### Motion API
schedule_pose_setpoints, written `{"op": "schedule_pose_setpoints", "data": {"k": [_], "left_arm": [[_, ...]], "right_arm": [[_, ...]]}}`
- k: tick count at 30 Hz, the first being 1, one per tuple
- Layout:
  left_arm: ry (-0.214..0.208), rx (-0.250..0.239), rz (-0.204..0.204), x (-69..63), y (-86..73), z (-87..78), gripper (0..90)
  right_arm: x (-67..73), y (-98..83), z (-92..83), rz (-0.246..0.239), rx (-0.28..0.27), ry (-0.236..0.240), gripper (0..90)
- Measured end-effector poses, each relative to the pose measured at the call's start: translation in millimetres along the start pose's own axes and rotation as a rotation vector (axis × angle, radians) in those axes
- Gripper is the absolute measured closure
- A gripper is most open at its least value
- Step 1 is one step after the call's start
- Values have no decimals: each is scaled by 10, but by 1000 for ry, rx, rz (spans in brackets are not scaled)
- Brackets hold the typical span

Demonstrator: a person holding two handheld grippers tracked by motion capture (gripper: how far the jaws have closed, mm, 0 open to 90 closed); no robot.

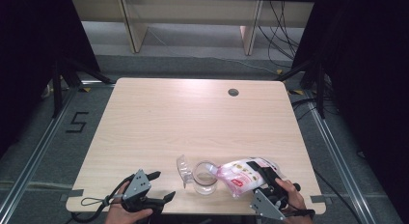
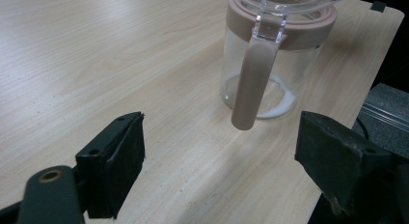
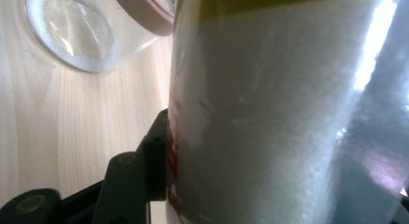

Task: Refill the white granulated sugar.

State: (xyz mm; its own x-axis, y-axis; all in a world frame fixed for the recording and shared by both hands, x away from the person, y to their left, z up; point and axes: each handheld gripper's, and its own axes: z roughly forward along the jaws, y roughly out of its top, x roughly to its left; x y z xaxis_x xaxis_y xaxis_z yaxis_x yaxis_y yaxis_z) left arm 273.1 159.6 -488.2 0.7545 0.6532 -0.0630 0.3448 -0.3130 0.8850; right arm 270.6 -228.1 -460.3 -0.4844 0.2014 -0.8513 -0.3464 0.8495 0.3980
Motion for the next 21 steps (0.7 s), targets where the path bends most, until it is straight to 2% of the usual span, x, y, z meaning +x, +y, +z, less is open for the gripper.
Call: {"op": "schedule_pose_setpoints", "data": {"k": [1,2,3,4,5,6,7,8,9,10,11,13,14,16,17,18,21], "left_arm": [[0,0,0,0,0,0,174],[-1,-1,-3,-2,-1,1,174],[-1,0,-2,-1,-1,1,174],[-3,-4,-3,1,-4,7,174],[-3,-4,-3,1,-4,7,174],[0,2,-1,1,-3,1,174],[0,2,-1,1,-3,1,174],[-2,3,-1,2,-5,3,174],[-2,3,-1,2,-5,3,174],[5,12,0,0,-6,0,174],[5,15,3,1,-5,-2,174],[3,12,0,-1,-5,0,174],[9,25,21,15,-3,-6,174],[-1,13,7,2,-6,2,174],[-5,15,8,3,-5,3,174],[-5,14,7,1,-6,4,174],[-1,14,9,1,-7,5,174]], "right_arm": [[0,0,0,0,0,0,487],[-4,9,2,-28,3,-5,487],[8,17,2,-33,17,4,488],[62,15,-2,21,36,20,488],[62,15,-2,21,36,20,488],[15,30,6,-66,19,-6,488],[15,30,6,-66,19,-6,488],[21,48,5,-118,43,-5,489],[59,45,6,-91,55,-6,489],[14,60,11,-157,43,-13,489],[34,53,10,-122,46,-5,489],[29,59,11,-141,45,-9,490],[18,76,15,-206,53,-25,490],[37,75,14,-193,62,-29,490],[60,72,8,-164,76,-25,491],[41,87,14,-211,70,-34,491],[40,98,11,-232,78,-39,492]]}}
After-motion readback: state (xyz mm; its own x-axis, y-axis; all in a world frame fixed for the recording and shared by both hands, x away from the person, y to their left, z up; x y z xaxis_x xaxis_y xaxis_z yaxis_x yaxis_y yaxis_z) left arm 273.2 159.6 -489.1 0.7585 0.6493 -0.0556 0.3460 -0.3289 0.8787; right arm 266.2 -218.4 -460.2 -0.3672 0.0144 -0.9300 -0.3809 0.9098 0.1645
